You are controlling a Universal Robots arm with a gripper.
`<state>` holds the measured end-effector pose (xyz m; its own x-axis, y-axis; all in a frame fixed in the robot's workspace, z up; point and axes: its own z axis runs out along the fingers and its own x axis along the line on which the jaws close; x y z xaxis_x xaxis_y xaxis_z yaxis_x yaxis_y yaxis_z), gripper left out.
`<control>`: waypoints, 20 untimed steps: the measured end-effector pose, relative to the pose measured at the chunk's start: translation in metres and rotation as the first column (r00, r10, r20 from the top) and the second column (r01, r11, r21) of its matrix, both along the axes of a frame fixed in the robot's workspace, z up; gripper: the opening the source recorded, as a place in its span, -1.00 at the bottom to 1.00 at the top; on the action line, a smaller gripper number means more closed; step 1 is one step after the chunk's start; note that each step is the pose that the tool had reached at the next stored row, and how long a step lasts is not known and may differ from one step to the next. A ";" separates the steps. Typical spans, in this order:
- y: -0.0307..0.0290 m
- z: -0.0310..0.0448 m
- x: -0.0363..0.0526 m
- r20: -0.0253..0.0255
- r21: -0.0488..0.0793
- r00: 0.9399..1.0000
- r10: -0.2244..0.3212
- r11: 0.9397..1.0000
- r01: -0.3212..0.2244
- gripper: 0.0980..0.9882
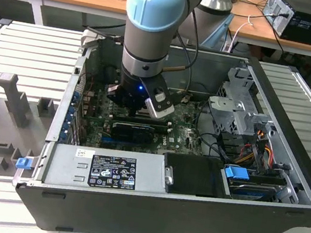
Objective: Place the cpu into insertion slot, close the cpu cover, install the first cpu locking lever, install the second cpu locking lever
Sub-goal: 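Install the second cpu locking lever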
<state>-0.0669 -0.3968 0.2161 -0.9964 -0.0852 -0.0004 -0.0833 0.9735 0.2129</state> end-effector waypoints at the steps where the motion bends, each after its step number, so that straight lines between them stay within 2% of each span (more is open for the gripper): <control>1: -0.0002 -0.0002 0.0000 0.000 0.001 1.000 0.000 1.000 0.000 -0.98; 14: -0.0023 -0.0106 -0.0075 0.000 0.040 1.000 -0.002 0.999 0.002 -0.98; 15: -0.0023 -0.0137 -0.0080 0.000 0.049 1.000 -0.001 0.999 0.002 -0.98; 16: -0.0023 -0.0160 -0.0080 0.000 0.068 1.000 -0.002 0.998 0.002 -0.98; 17: -0.0023 -0.0168 -0.0080 0.000 0.079 1.000 -0.002 0.997 0.002 -0.98; 20: -0.0022 -0.0187 -0.0079 0.000 0.088 1.000 -0.001 0.996 0.002 -0.98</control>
